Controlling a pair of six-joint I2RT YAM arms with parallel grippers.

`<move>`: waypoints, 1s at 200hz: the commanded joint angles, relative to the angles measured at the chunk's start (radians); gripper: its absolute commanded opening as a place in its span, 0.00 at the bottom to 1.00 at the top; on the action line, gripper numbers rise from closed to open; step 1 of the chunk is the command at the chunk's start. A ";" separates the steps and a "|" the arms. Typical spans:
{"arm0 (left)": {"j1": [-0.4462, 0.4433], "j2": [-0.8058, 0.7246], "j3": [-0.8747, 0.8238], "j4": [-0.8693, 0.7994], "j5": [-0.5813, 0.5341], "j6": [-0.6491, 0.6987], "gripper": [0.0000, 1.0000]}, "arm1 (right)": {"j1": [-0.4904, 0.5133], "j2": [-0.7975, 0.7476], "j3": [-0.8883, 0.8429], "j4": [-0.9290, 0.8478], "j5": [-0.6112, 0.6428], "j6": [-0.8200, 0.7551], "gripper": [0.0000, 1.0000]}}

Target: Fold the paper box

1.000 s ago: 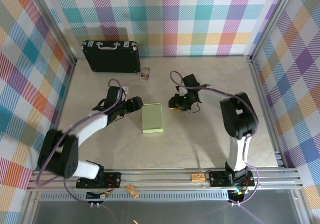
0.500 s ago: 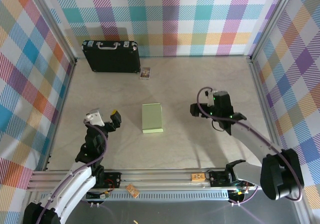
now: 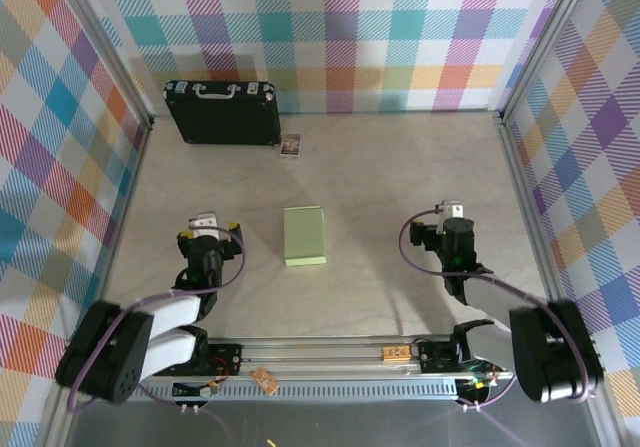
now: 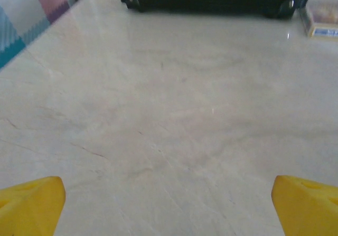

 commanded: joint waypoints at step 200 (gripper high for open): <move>0.154 0.383 0.266 0.146 0.184 0.007 1.00 | -0.172 0.348 0.187 0.288 -0.276 -0.025 0.99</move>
